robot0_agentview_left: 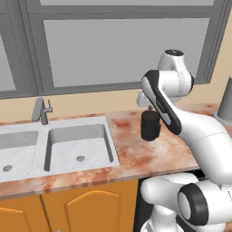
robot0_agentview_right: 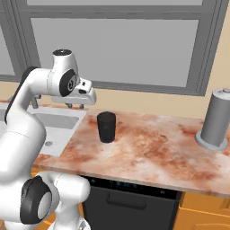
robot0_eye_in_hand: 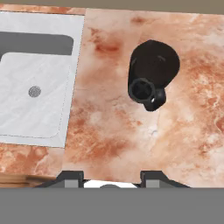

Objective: Turn on the sink faucet and place the jug under the water for a few seconds to fill it up.

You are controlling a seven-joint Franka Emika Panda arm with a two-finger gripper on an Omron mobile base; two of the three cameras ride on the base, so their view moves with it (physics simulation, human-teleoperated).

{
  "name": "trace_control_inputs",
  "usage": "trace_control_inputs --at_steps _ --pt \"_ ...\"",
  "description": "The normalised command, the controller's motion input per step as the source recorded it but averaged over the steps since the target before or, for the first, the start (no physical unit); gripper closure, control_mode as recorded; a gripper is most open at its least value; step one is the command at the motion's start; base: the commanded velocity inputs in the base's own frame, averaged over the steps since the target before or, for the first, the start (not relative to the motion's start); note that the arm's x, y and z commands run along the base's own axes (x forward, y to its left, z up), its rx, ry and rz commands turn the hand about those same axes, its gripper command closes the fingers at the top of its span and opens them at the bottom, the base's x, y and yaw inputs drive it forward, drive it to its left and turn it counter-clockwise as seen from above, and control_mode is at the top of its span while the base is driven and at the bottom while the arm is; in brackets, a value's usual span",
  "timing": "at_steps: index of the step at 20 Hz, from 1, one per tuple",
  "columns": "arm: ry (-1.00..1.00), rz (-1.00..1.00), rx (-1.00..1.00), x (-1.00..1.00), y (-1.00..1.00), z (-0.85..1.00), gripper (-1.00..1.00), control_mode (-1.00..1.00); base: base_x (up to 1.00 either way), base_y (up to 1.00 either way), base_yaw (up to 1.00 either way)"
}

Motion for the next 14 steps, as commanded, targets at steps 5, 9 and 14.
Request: trace_control_inputs --at_steps 5,9,14 --pt "-0.01 0.00 0.00 -0.03 0.00 0.00 -1.00 -1.00 0.00 0.00 0.00" --pt "0.00 0.00 0.00 -0.03 0.00 0.00 -1.00 1.00 -0.03 0.25 0.00" --pt "0.00 0.00 0.00 0.00 0.00 0.00 -1.00 1.00 0.00 0.61 0.00"
